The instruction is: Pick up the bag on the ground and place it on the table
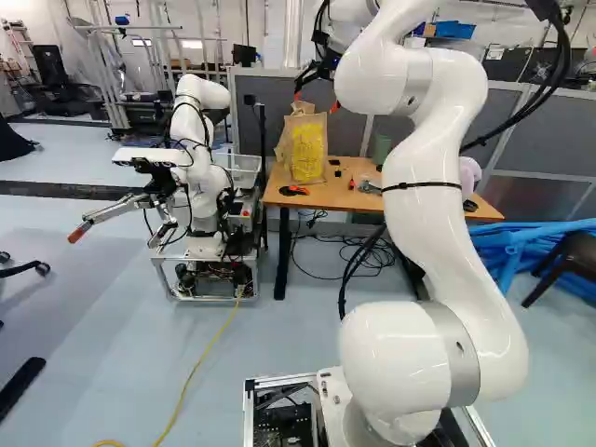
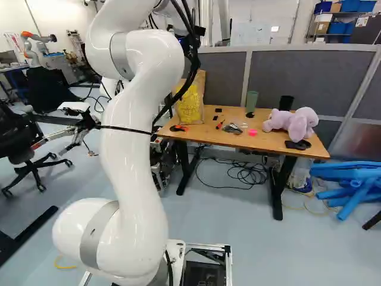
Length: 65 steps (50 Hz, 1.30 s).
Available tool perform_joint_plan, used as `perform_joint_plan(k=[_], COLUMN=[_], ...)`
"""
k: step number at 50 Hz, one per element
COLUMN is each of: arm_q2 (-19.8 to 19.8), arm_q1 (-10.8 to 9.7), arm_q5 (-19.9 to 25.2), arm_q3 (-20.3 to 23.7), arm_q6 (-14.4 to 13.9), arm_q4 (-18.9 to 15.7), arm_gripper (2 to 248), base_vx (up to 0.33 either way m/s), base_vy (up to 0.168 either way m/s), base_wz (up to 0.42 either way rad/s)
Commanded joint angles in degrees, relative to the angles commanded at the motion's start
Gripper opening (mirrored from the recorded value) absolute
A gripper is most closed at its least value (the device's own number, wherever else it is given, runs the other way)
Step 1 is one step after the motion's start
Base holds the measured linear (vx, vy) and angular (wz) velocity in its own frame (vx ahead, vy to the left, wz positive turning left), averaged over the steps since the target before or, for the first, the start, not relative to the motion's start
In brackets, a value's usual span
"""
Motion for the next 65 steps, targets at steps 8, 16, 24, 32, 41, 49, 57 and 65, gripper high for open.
perform_joint_plan(k=[8, 16, 24, 32, 41, 49, 57, 65], arm_q2=[1.07, 2.33, 3.77, 5.44, 7.5, 9.52, 11.72, 14.17], arm_q1=[0.09, 0.2, 0.32, 0.46, 0.63, 0.8, 0.99, 1.2], arm_q5=[2.21, 4.79, 7.76, 11.18, 15.4, 19.55, 24.08, 29.12], arm_q3=[2.4, 5.2, 8.42, 12.14, 16.71, 21.22, 26.13, 31.6], arm_q6=[-0.04, -0.1, -0.16, -0.22, -0.31, -0.39, -0.48, -0.58], arm_q4=[-0.27, -0.59, -0.95, -1.37, -1.89, -2.4, -2.95, -3.57], arm_gripper=[247, 247, 247, 247, 247, 247, 247, 247], base_vx=[0.0, 0.0, 0.0, 0.0, 0.0, 0.0, 0.0, 0.0], base_vy=[0.0, 0.0, 0.0, 0.0, 0.0, 0.0, 0.0, 0.0], base_wz=[0.0, 0.0, 0.0, 0.0, 0.0, 0.0, 0.0, 0.0])
